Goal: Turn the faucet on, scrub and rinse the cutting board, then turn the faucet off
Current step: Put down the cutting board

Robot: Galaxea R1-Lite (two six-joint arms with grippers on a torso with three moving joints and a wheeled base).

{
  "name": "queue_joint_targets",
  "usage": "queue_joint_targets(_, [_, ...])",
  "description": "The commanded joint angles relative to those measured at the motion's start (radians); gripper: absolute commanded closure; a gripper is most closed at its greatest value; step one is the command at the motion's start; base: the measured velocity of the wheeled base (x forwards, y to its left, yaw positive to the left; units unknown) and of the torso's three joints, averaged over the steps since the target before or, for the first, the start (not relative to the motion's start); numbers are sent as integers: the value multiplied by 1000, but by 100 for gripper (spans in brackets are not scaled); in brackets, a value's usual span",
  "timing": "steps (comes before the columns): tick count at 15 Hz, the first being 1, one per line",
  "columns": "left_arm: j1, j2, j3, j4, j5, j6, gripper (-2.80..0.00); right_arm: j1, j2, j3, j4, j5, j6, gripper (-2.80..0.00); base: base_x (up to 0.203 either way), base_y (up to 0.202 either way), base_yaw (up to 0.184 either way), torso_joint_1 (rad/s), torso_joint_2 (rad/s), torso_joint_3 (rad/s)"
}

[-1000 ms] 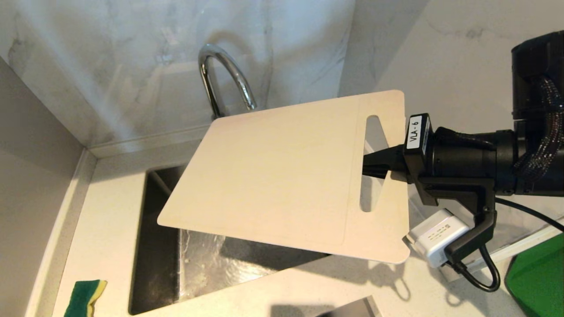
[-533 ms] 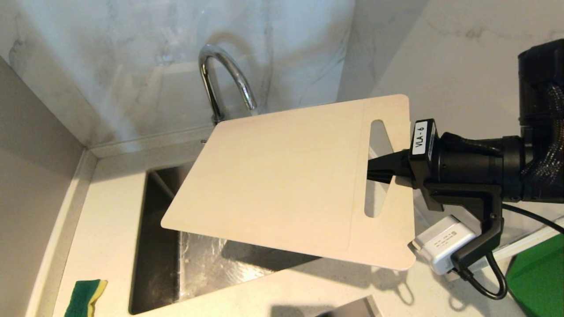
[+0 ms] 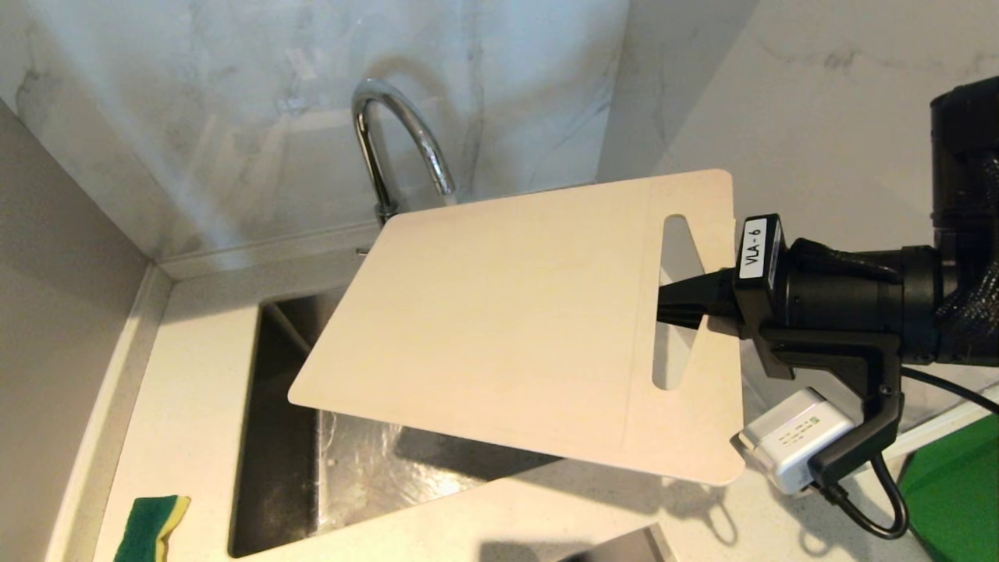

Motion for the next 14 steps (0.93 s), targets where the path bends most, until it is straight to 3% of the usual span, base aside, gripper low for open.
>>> queue_joint_targets(1, [-2,-110,45,1,24,3,0,-1,1,0,1,3,-14,0,0,0,0,0,0,0])
queue_joint_targets(5, [8,-278,86,-26,73,-40,0,-1,3,5,1,3,-12,0,0,0,0,0,0,0])
queue_joint_targets(7, [11,-280,180,-204,144,-38,0,-3,0,0,1,3,-12,0,0,0,0,0,0,0])
queue_joint_targets(9, [12,-278,264,-440,196,5,0,-3,-7,5,1,5,-12,0,0,0,0,0,0,0])
queue_joint_targets(10, [12,-278,274,-465,209,26,0,-9,-8,7,1,5,-12,0,0,0,0,0,0,0])
queue_joint_targets(11, [12,-278,272,-408,220,35,0,-10,-7,3,1,4,-11,0,0,0,0,0,0,0])
queue_joint_targets(12, [12,-277,269,-348,234,19,0,-15,-7,7,1,3,-11,0,0,0,0,0,0,0])
queue_joint_targets(14, [12,-277,267,-346,262,-50,0,-22,-7,9,-1,3,29,0,0,0,0,0,0,0])
